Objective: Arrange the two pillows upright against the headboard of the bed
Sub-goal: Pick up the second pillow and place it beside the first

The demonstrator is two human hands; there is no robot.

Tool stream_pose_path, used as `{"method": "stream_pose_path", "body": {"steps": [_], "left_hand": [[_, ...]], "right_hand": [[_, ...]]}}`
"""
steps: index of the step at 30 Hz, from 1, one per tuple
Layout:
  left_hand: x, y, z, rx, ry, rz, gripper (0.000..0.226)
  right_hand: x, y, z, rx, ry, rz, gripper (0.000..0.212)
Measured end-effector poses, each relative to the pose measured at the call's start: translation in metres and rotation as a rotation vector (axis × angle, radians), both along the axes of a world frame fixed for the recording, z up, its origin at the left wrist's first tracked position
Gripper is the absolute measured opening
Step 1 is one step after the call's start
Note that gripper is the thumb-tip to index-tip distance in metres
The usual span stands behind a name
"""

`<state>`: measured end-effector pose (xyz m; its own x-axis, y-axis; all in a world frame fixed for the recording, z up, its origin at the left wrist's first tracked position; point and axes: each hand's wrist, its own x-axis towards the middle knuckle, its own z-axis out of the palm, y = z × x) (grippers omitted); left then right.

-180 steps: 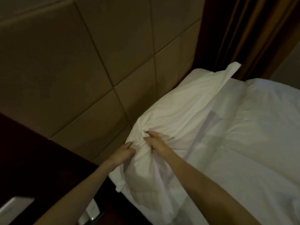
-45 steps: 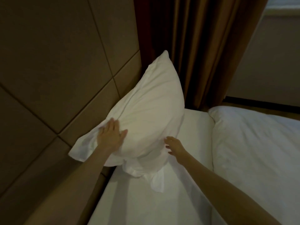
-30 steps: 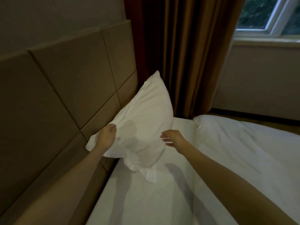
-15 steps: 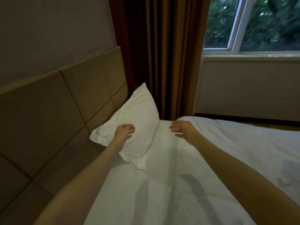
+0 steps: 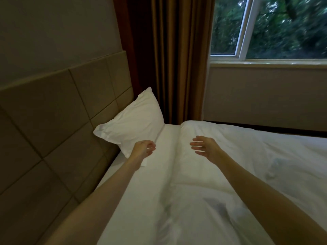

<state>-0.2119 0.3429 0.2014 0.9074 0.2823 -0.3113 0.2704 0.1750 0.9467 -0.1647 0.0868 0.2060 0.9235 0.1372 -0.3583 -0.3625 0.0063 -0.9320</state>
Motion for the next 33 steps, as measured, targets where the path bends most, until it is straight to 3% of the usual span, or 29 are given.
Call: {"method": "stream_pose_path", "body": {"steps": [15,23,33], "left_hand": [[-0.073,-0.052,-0.026,-0.008,0.024,-0.146,0.020],[-0.122,-0.061,-0.068,0.011,0.141,-0.250,0.017],[-0.125,-0.133,-0.083,0.079,0.193,-0.394,0.018]], "right_hand": [[-0.103,-0.040,-0.015,-0.012,-0.006,-0.122,0.021],[-0.186,-0.041,-0.064,-0.088,0.138,-0.161,0.019],[-0.213,-0.108,-0.081,-0.068,0.183,-0.320,0.016]]}}
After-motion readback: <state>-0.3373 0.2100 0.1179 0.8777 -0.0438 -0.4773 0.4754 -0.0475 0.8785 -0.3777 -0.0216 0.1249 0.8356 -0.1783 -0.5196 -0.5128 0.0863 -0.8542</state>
